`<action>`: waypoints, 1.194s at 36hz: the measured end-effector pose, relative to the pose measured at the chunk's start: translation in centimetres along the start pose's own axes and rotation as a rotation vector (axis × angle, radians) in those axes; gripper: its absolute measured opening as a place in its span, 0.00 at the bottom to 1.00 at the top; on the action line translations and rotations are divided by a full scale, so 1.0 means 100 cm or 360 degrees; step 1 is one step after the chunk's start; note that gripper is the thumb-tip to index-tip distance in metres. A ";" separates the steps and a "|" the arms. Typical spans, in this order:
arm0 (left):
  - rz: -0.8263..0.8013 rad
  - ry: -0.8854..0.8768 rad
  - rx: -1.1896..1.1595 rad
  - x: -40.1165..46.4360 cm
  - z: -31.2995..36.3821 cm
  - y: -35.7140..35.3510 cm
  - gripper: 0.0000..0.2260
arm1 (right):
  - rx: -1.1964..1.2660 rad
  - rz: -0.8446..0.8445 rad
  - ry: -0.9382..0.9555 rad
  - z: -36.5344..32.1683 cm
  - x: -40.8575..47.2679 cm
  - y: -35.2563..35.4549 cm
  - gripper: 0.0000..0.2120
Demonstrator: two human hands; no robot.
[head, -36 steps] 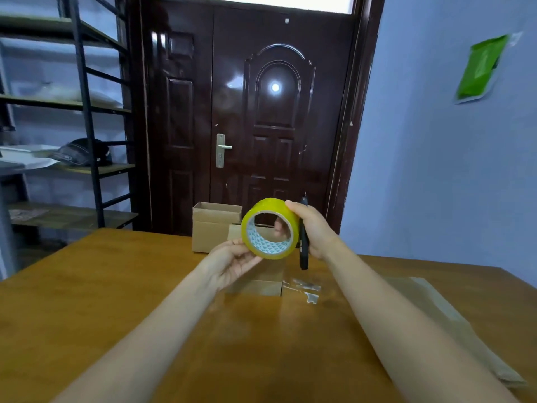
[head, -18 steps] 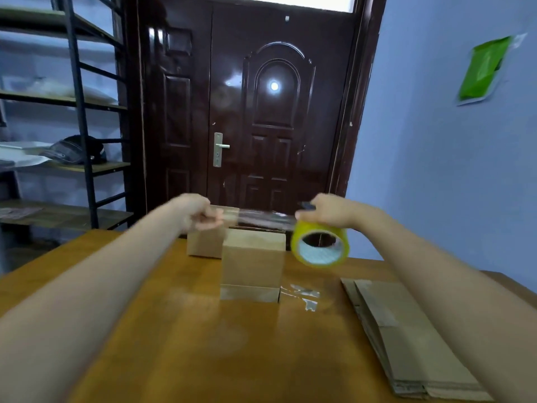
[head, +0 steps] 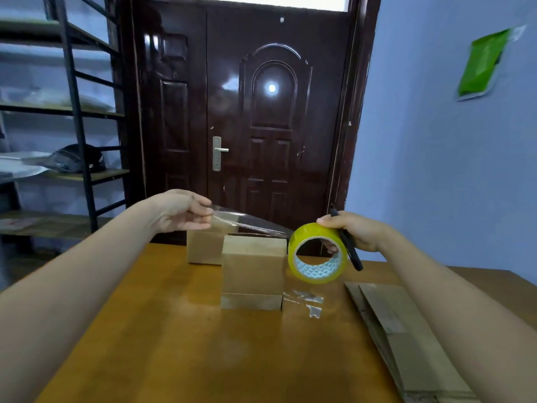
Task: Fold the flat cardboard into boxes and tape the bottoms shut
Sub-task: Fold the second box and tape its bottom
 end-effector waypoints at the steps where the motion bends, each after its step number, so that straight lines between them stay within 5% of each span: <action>1: -0.0024 0.0020 0.0003 0.000 -0.002 -0.001 0.09 | -0.0092 0.0034 0.0025 -0.003 0.003 0.003 0.14; 15: 0.0147 0.0056 0.0241 0.021 -0.012 -0.021 0.07 | -0.1016 0.0250 0.0232 -0.054 0.020 0.019 0.17; 22: 0.0511 -0.0051 0.0397 0.037 0.006 -0.016 0.09 | -0.1461 0.0319 0.0047 -0.037 0.032 0.012 0.20; 43: 0.0160 0.0121 0.0697 0.050 -0.005 -0.032 0.10 | -0.0939 0.0412 0.0134 -0.026 0.034 0.046 0.20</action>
Point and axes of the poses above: each hand's wrist, its own x-axis towards the middle knuckle, its own y-axis out of the back of the hand, z = x × y, the point moved 4 cm from there along x, towards the middle knuckle, and after that the axes turned 8 degrees about x, right-handed, at the moved point
